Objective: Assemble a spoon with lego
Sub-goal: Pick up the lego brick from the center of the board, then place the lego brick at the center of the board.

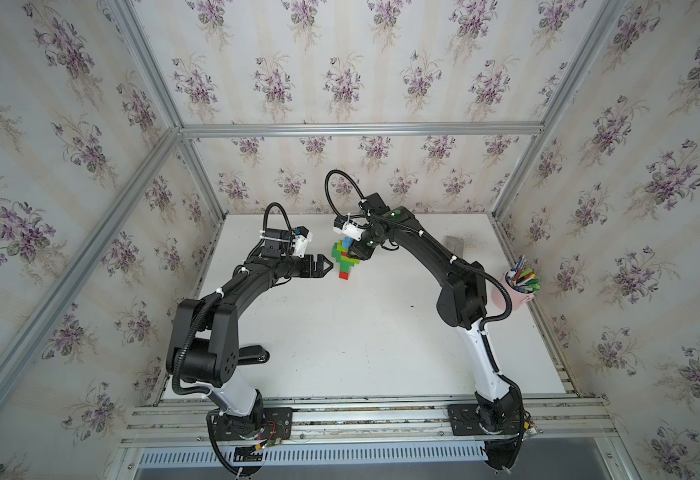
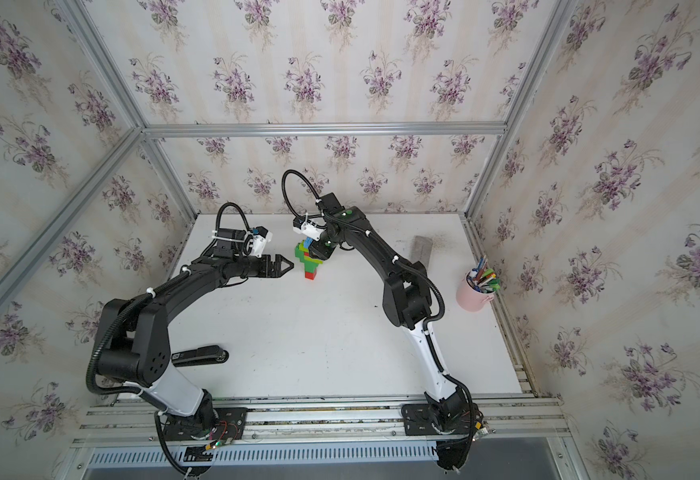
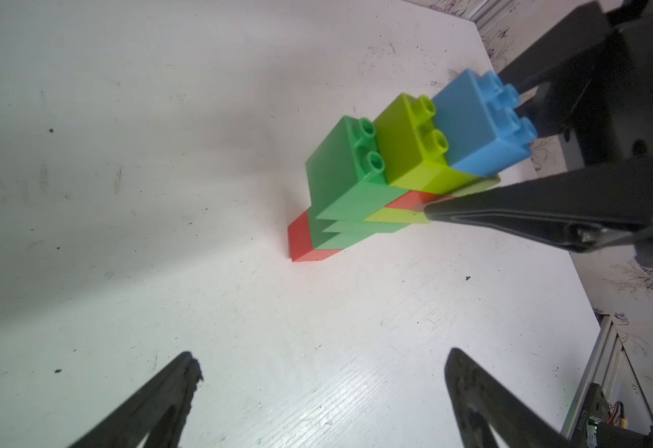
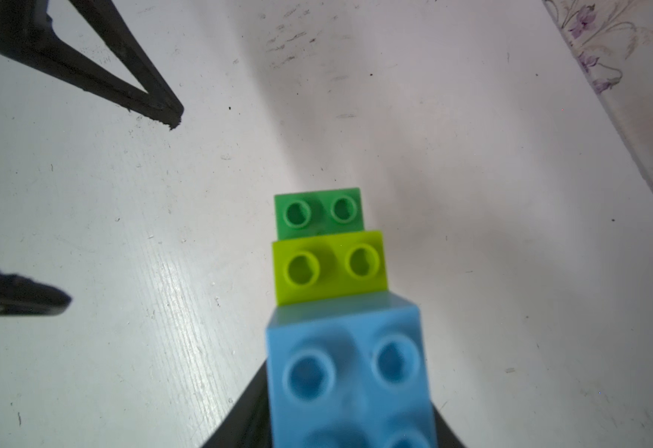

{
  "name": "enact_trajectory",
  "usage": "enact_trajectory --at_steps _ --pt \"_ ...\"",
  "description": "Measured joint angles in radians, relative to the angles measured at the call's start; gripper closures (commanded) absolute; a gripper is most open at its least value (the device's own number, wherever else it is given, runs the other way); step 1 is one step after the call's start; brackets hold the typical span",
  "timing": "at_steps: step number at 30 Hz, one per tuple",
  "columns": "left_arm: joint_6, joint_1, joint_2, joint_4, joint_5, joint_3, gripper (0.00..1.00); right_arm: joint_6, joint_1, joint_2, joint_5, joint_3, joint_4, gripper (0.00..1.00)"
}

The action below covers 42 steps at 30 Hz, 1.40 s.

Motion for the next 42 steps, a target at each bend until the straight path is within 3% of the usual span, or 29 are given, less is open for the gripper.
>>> enact_trajectory --at_steps 14,21,30,35,42 --pt "0.012 0.002 0.005 -0.023 0.016 0.017 0.01 -0.006 0.005 0.04 -0.026 0.005 0.003 0.64" --pt "0.023 0.002 -0.004 -0.038 0.014 0.018 0.01 -0.007 0.005 0.051 -0.028 0.028 0.003 0.8" --pt "0.027 0.015 -0.053 -0.067 0.011 0.021 0.01 0.017 -0.015 0.025 -0.082 0.006 0.008 0.86" --pt "0.027 0.024 -0.118 -0.085 0.01 0.031 0.01 0.084 -0.077 -0.133 -0.241 -0.228 0.102 0.86" --pt "0.03 0.028 -0.188 -0.146 0.009 0.074 0.01 0.368 -0.153 -0.467 -0.544 -0.831 0.547 0.85"
